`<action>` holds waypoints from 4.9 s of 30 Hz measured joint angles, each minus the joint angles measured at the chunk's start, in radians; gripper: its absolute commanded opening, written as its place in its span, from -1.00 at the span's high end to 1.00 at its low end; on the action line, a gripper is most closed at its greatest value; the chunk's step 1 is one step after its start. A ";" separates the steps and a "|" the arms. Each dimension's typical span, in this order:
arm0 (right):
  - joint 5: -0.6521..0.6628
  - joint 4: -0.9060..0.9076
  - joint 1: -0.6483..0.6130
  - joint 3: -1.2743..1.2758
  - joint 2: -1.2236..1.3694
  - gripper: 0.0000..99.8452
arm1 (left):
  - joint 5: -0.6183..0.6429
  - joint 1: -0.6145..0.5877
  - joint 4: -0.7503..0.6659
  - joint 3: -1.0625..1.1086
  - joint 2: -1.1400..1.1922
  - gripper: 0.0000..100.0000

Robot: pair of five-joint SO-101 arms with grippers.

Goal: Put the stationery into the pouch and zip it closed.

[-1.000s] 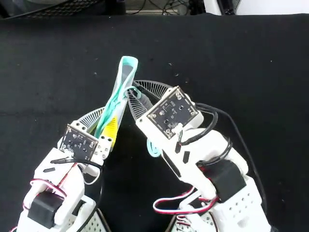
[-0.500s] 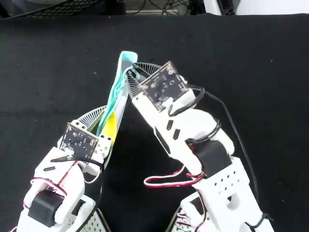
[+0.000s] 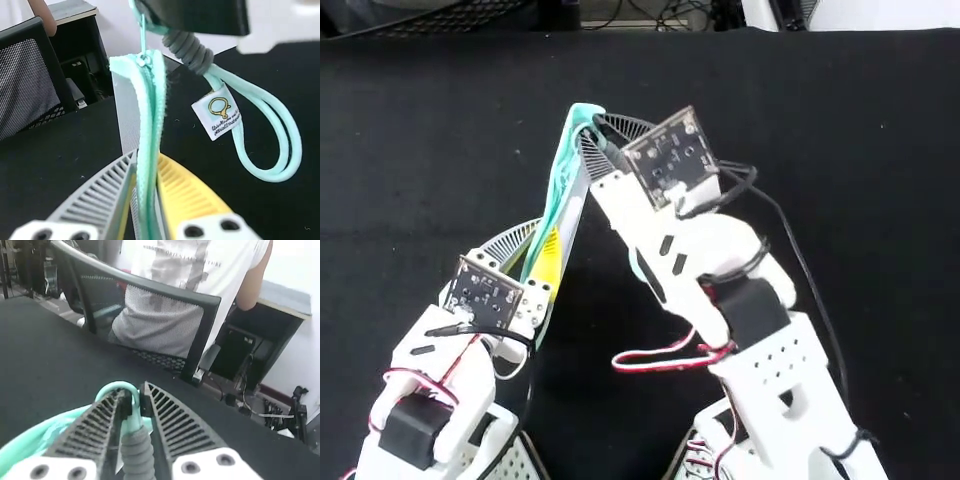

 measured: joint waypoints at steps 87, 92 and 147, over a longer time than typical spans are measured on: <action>-0.014 -0.003 0.146 -0.204 0.427 0.98 | 0.002 0.005 0.204 -0.155 0.002 0.60; -0.018 0.034 0.126 -0.210 0.423 0.98 | 0.002 0.005 0.206 -0.175 0.002 0.60; -0.014 -0.112 0.089 -0.184 0.451 0.98 | -0.002 -0.002 0.005 -0.052 -0.110 0.94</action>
